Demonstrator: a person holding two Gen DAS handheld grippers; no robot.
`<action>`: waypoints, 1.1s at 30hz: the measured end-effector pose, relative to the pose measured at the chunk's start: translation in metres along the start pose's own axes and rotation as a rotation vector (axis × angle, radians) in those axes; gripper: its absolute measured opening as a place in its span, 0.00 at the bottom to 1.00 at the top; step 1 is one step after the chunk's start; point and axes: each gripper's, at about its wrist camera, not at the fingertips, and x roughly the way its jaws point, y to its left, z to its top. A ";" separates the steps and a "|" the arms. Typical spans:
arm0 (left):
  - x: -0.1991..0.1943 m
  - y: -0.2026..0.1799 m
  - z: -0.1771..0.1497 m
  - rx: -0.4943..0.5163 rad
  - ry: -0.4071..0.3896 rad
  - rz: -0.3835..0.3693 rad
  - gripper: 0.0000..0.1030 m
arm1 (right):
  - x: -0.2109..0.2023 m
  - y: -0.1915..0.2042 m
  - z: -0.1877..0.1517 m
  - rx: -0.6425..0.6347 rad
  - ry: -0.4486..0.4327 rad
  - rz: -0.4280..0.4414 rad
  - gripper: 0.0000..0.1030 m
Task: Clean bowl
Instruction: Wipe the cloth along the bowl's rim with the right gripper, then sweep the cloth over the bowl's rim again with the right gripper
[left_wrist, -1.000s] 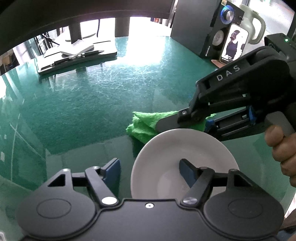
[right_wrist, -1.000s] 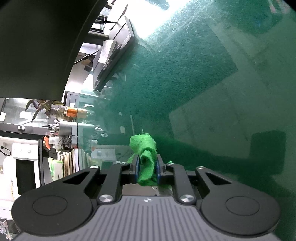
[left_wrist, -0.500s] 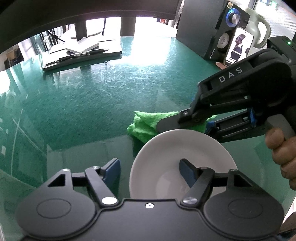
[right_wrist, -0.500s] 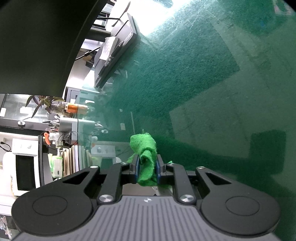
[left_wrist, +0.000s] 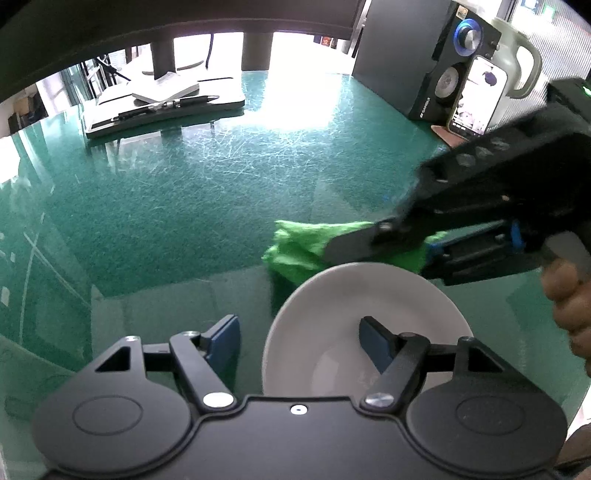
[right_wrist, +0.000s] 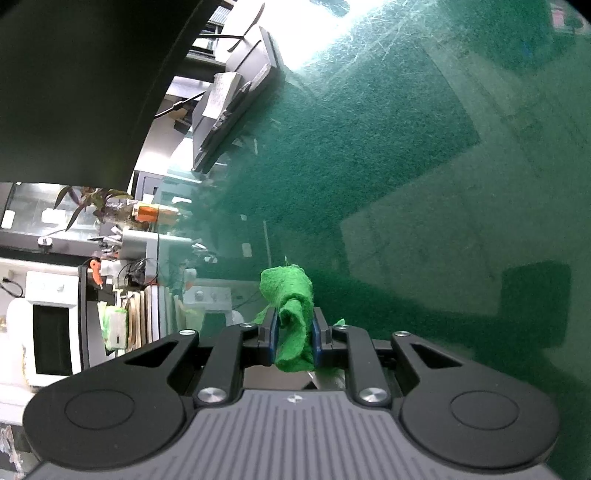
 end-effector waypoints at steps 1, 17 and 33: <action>0.000 0.001 0.000 0.002 0.000 -0.005 0.66 | -0.005 -0.003 -0.001 0.012 -0.004 0.010 0.18; 0.000 0.006 0.003 0.064 0.015 -0.050 0.55 | 0.018 0.007 0.008 -0.010 0.030 0.115 0.18; -0.007 0.031 -0.001 -0.032 0.028 -0.100 0.73 | -0.035 -0.043 -0.019 0.092 -0.061 0.257 0.18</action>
